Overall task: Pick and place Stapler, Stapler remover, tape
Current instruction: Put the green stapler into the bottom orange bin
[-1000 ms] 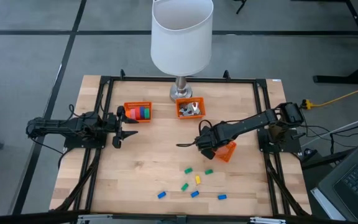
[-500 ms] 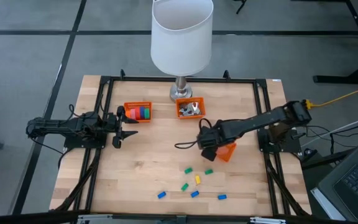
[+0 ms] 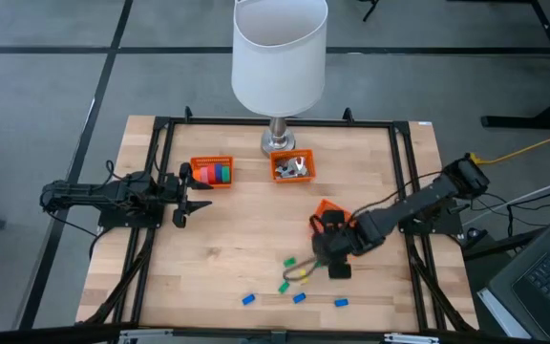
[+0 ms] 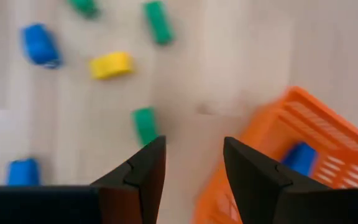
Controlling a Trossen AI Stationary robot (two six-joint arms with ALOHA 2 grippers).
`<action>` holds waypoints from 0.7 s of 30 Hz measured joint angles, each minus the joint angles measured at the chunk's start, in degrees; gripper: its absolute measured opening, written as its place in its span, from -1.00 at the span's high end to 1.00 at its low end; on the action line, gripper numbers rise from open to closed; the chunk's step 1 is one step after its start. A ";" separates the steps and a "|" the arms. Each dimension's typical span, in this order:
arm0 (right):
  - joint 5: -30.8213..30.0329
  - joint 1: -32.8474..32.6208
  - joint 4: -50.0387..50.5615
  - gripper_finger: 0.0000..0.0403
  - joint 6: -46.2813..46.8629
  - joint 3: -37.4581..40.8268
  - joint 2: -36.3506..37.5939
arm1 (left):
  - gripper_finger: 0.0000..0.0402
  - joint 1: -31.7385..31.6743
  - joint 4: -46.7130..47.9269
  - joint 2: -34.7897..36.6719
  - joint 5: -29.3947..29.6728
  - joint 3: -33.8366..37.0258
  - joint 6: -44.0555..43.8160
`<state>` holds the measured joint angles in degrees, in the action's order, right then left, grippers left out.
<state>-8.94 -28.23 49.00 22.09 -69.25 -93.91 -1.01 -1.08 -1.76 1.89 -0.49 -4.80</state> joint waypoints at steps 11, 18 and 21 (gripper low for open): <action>-0.40 -7.26 -3.75 0.18 1.48 0.96 -0.03 | -0.09 -0.01 0.00 0.00 0.00 0.02 0.00; -0.47 -6.77 -16.64 0.18 0.02 8.04 -0.10 | -0.09 0.01 0.00 0.02 0.00 0.02 0.00; -0.49 -6.46 -20.43 0.18 -1.40 10.22 -0.13 | -0.09 0.01 0.00 0.00 0.00 0.00 0.00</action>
<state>-9.43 -34.69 28.57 20.69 -59.04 -94.04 -1.00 -1.08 -1.76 1.89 -0.49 -4.80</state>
